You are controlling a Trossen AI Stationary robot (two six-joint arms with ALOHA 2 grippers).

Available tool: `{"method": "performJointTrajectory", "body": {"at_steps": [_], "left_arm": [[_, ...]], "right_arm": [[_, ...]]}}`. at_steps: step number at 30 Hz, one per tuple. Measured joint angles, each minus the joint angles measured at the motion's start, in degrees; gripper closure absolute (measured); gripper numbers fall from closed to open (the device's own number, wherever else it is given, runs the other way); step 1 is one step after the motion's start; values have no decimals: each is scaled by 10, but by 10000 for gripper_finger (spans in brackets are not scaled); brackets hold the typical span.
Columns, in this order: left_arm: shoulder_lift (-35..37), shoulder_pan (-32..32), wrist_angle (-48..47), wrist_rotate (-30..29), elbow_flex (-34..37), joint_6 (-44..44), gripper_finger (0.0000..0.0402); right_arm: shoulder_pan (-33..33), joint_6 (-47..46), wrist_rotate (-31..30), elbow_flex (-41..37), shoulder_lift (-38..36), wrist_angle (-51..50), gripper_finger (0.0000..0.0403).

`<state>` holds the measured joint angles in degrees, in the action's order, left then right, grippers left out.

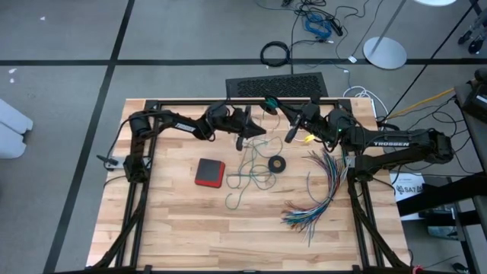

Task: Coiling cords
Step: Coil the green wire cable on the spool

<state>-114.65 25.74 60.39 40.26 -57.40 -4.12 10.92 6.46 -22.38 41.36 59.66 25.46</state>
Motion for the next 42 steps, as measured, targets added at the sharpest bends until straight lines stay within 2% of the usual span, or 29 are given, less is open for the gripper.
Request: {"method": "performJointTrajectory", "body": {"at_steps": [2, 11, 15, 19, 21, 24, 27, 35, 38, 42], "left_arm": [[-11, -1, 3, 5, -7, -1, 393], [-43, 2, 2, 6, -23, -21, 391], [-43, 20, 14, 81, -23, -52, 352], [-43, 33, 53, 177, -23, -100, 282], [-43, 27, 82, 193, -23, -124, 246], [-43, 3, 90, 193, -29, -129, 203], [-43, -19, 55, 190, -42, -90, 184], [-42, -47, 36, 166, -77, -74, 180], [-42, -51, -4, 137, -88, -58, 180], [-42, -64, -45, 134, -96, -25, 180]], "right_arm": [[0, 0, 1, 0, 0, 1, 403], [0, 0, 1, 0, 0, -5, 403], [0, 0, 3, 0, 0, -7, 403], [0, 0, 3, 0, 0, -13, 403], [0, 1, 3, 0, 0, -16, 403], [0, 1, 3, 0, 0, -13, 403], [0, -1, 4, 0, 0, -6, 403], [0, -14, 19, 0, 3, 0, 403], [0, -14, 19, 0, 3, 1, 403], [0, -14, 27, 0, 3, 5, 403]]}}
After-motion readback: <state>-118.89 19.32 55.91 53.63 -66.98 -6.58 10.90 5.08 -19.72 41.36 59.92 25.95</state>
